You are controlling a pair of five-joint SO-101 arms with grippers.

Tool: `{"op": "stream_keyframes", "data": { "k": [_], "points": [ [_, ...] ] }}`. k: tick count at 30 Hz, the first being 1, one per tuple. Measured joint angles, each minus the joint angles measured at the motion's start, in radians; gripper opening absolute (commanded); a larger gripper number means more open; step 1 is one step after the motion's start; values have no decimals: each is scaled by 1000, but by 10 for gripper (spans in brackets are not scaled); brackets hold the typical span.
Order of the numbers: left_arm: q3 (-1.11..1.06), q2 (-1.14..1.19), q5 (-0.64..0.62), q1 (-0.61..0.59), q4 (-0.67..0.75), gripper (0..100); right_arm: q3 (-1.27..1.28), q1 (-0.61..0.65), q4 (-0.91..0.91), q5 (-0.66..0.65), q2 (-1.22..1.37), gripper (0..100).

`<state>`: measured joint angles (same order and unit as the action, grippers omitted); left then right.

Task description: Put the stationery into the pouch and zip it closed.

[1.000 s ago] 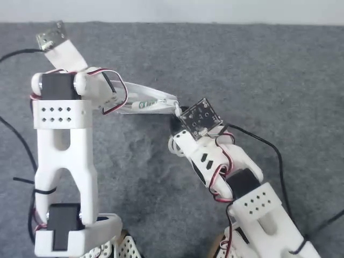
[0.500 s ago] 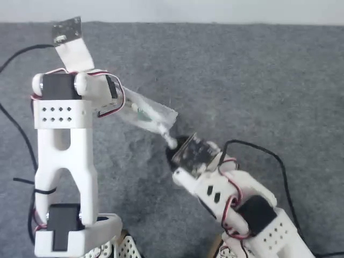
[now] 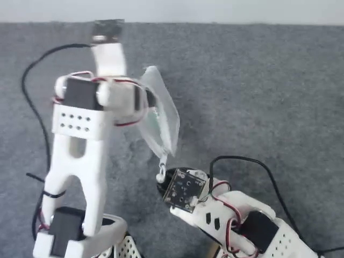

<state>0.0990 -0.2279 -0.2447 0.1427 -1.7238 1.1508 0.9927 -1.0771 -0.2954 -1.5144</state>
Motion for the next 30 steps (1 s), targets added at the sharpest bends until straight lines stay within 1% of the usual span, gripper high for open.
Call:
{"op": "stream_keyframes", "data": {
  "k": [3, 8, 11, 14, 17, 23, 28, 30],
  "points": [
    [-11, -29, 32, 75, 0, 249, 0, 5, -31, 0, -43, 6],
    [-92, -170, 49, 189, 0, 250, 0, 5, -75, 0, -143, 6],
    [-164, -245, 109, 258, 3, 250, 0, 5, -89, 0, -193, 6],
    [-236, -284, 167, 319, 35, 250, 0, 5, -89, 0, -233, 6],
    [-255, -304, 218, 362, 40, 250, 0, 5, -89, 0, -245, 6],
    [-255, -387, 233, 381, 43, 250, 0, 8, -91, 0, -253, 6],
    [-255, -494, 273, 381, 37, 250, 0, 5, -91, 0, -253, 6],
    [-255, -525, 279, 374, 26, 250, 0, -28, -91, 0, -253, 6]
  ]
}}
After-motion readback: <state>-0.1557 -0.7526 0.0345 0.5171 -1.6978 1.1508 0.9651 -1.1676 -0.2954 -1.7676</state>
